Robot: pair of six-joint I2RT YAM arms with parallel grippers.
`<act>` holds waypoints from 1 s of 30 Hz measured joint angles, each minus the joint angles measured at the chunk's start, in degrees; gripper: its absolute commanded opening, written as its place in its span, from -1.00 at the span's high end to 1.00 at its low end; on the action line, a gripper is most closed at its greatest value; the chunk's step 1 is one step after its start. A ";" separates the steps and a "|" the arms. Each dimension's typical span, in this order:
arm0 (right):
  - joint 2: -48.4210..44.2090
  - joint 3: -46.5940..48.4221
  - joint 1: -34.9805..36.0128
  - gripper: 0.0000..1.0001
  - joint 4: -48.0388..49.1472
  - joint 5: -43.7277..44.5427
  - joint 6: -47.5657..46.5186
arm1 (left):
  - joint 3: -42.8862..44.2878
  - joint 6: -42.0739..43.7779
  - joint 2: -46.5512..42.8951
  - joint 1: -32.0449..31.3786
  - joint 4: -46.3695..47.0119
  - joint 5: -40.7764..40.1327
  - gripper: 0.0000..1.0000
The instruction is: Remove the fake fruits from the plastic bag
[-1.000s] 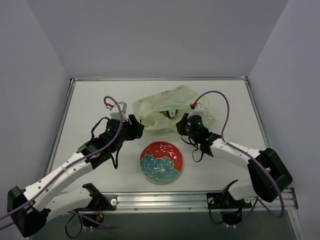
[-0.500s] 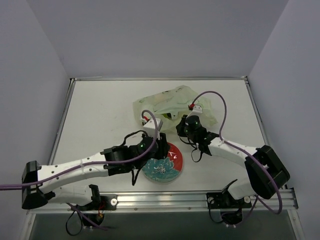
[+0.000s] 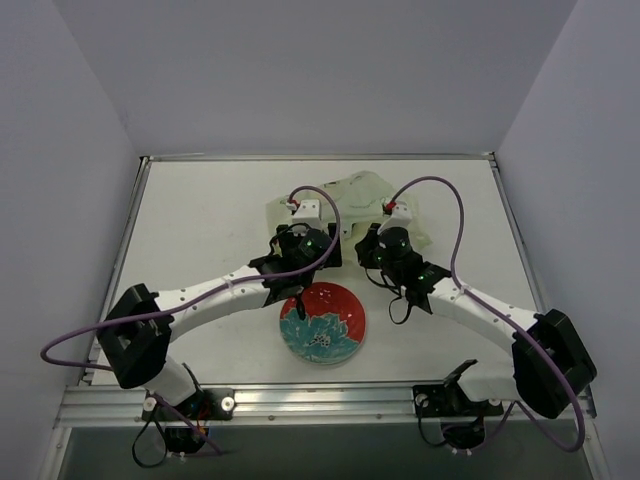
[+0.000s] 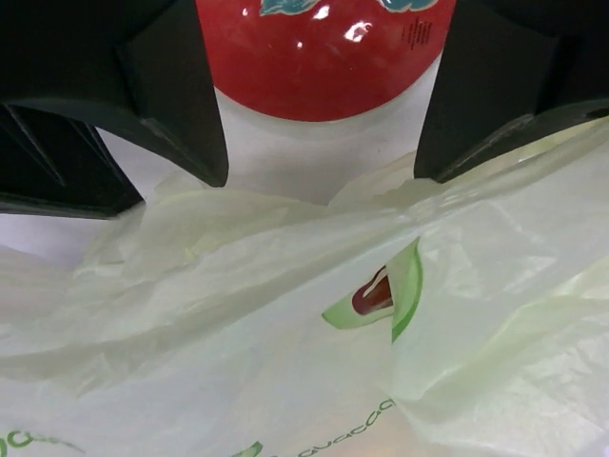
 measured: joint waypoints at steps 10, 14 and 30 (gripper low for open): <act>9.05 9.66 -0.09 0.97 -0.31 0.26 -2.03 | -0.13 2.23 6.36 4.87 6.05 -2.62 -0.67; 15.56 15.17 -0.46 0.97 0.09 1.09 -4.15 | -1.46 2.97 8.11 6.91 7.58 -3.37 -0.67; 38.49 39.47 -10.29 0.95 -2.80 0.68 -13.20 | -2.51 6.64 15.34 14.29 15.17 2.34 0.95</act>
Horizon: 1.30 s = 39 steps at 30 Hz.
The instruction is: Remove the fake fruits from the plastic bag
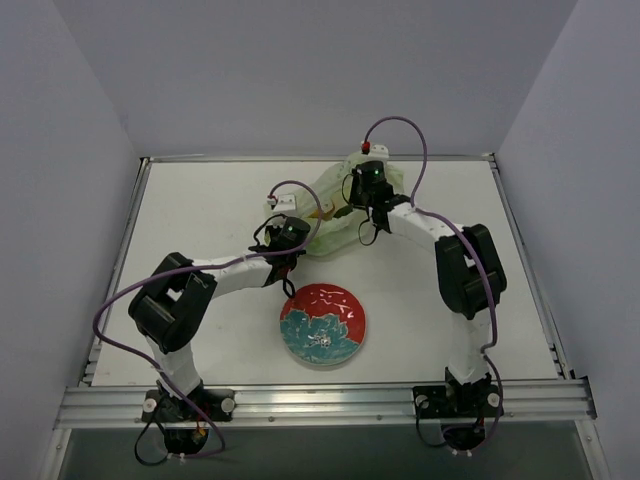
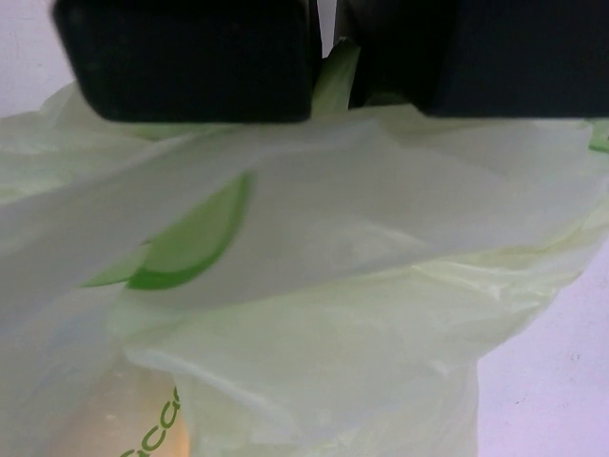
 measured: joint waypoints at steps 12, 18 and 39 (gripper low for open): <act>18.25 11.06 -4.11 0.89 -2.27 -4.09 -2.12 | -13.46 -2.36 -7.96 1.05 5.40 10.47 0.95; 15.87 6.05 -4.31 0.88 0.98 -7.43 -1.14 | -16.70 -2.43 -15.28 1.25 5.20 14.19 0.95; -14.08 -26.10 -0.33 0.68 2.78 -12.70 3.80 | -27.58 -8.07 -31.15 3.02 -2.03 22.62 0.88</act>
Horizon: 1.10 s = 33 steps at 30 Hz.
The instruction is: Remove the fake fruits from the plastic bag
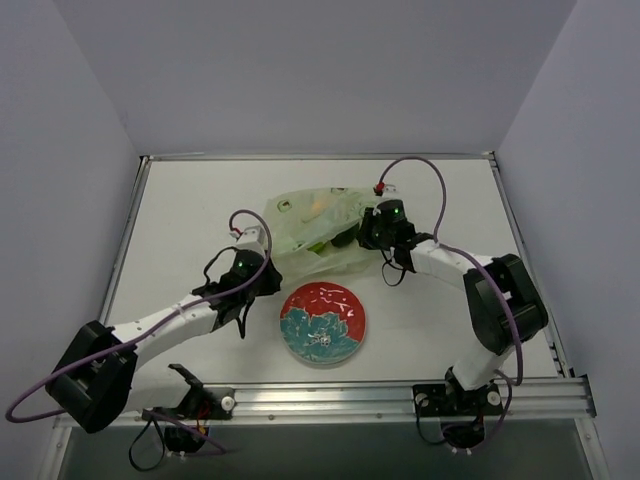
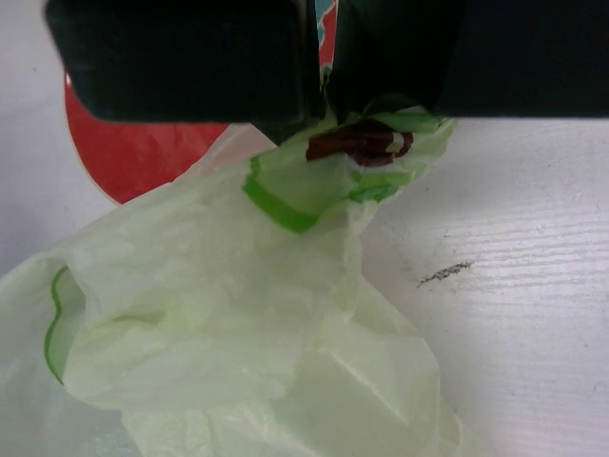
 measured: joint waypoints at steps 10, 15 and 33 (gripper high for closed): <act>-8.35 1.97 1.77 0.23 -3.63 -0.48 -0.96 | 8.66 1.90 -9.40 -1.77 -7.96 4.66 0.02; -6.19 5.75 1.81 0.54 -3.67 0.57 -1.14 | 12.96 2.43 -12.11 -4.72 -12.94 7.78 0.02; 12.07 23.71 1.53 0.55 -3.52 4.66 -4.24 | 34.10 10.43 5.70 -1.64 -17.18 10.36 0.03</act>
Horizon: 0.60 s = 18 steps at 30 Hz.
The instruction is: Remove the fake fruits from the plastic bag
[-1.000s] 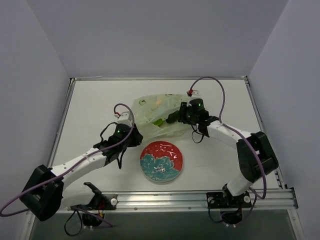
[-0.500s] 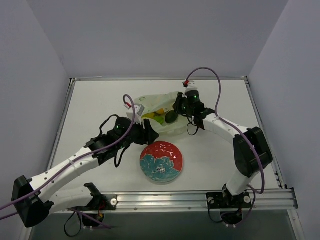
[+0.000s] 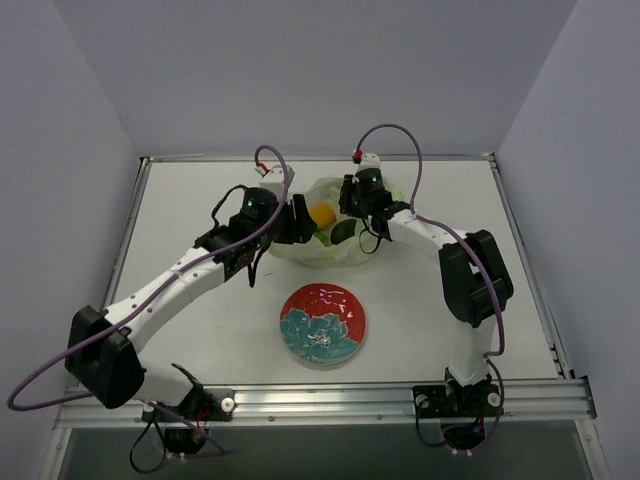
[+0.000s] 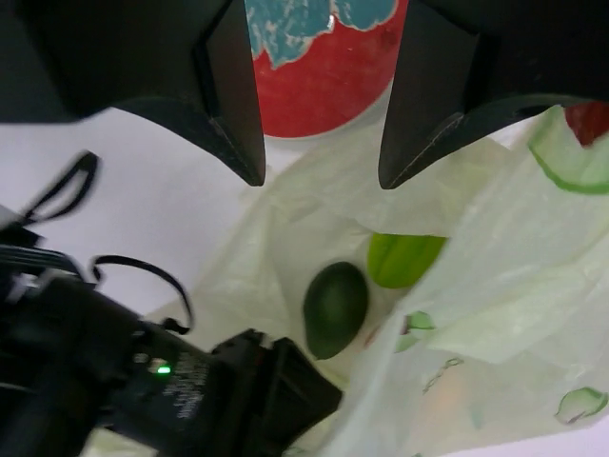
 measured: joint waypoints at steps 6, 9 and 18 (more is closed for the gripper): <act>1.03 -0.55 -0.17 0.10 -1.07 -0.02 -0.92 | -3.52 1.18 8.31 0.94 4.61 -0.46 0.00; 1.03 -1.86 -0.17 -0.27 -0.55 -0.04 -1.33 | -5.44 1.97 10.45 0.28 7.65 -2.05 -0.04; 2.05 -6.19 -0.02 -0.62 0.59 -0.07 -1.22 | -12.50 2.27 13.60 -0.42 14.43 -10.49 -0.04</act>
